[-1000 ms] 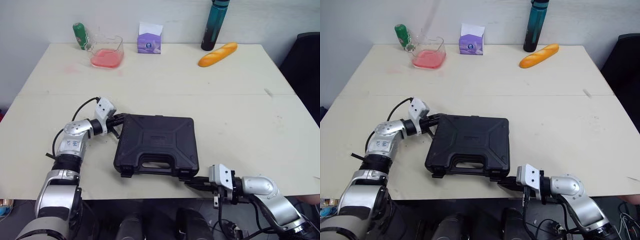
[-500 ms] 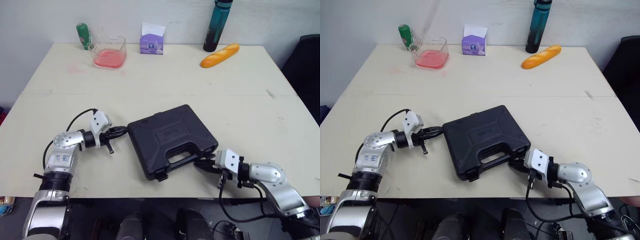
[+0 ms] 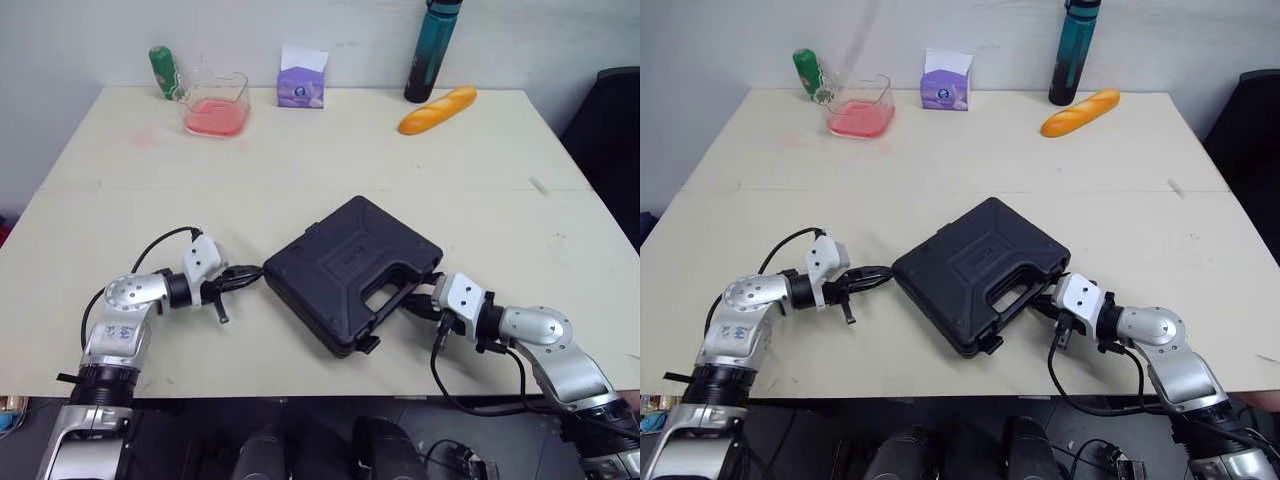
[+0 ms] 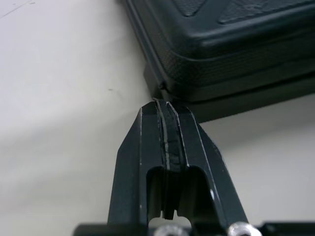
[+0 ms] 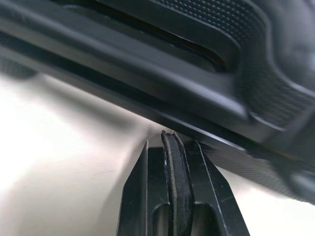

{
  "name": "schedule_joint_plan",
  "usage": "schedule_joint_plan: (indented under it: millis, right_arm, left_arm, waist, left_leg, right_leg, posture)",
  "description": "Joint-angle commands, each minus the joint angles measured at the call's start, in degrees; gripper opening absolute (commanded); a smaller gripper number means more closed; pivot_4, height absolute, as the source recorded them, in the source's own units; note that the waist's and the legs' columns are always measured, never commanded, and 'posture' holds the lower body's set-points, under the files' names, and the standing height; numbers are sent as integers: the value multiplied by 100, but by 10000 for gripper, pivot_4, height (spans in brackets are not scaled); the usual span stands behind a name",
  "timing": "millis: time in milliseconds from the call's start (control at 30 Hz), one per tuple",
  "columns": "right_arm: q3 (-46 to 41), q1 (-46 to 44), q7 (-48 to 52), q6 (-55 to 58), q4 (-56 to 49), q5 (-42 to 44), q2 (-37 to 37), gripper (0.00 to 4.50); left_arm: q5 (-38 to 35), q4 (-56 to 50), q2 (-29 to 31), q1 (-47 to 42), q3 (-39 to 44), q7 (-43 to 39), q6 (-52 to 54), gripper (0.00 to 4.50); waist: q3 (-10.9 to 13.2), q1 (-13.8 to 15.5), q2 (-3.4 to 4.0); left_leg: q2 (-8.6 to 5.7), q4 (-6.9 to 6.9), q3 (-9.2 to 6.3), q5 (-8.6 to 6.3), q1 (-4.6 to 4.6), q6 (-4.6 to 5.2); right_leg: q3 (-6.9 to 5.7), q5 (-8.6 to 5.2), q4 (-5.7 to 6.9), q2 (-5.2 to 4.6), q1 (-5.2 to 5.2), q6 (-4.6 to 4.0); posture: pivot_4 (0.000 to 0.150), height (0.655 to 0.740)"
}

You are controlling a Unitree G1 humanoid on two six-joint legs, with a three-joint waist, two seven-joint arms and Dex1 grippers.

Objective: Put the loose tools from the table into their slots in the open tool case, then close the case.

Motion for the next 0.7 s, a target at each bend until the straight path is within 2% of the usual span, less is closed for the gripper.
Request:
schedule_joint_plan:
  millis: [33, 167, 267, 367, 567, 700]
  right_arm:
    - [-546, 336, -106, 237, -178, 245, -98, 1027]
    - [-902, 653, -178, 476, -435, 446, -82, 1027]
    - [-1279, 885, -329, 737, -651, 673, -20, 1027]
    - [-1552, 1005, -531, 825, -782, 779, 94, 1027]
    - [-1867, 1187, -667, 1089, -970, 1342, 504, 1027]
    - [-1825, 1260, -780, 1031, -949, 1238, 618, 1027]
  left_arm:
    - [-425, -1094, 434, 37, 74, -291, 593, 0]
    - [-819, -1851, 926, -182, -90, -710, 1369, 0]
    - [-1530, -2226, 623, -867, -178, -610, 2158, 0]
    - [-1669, -2210, 42, -1483, -451, -344, 2402, 0]
    - [-861, -1378, -942, -2584, -1629, -142, 2140, 0]
    - [-56, -9, -1773, -3283, -2151, 373, 1569, 0]
  waist:
    - [1, 33, 1]
    - [1, 48, 5]
    - [3, 74, 9]
    - [3, 57, 8]
    - [4, 36, 12]
    - [4, 54, 12]
  left_leg:
    - [0, -2, -2, 0, 0, 0]
    - [-1, -3, -4, -1, -2, 2]
    - [-3, -2, -3, -1, -1, 2]
    - [-6, -2, -5, 0, -3, 3]
    - [-21, -8, 6, 4, 3, -9]
    - [-23, -8, 4, 4, 2, -8]
  right_leg:
    - [0, 0, -1, -1, 0, 0]
    - [0, 0, -4, -2, 0, 0]
    - [3, 0, -2, -1, 1, 0]
    - [3, 1, -2, 0, 2, 2]
    - [6, 1, -12, 27, 3, 2]
    - [7, 1, -13, 25, 3, 2]
  posture:
    - [1500, 7400]
    - [1500, 7400]
    - [1500, 7400]
    - [1500, 7400]
    - [1500, 7400]
    - [1500, 7400]
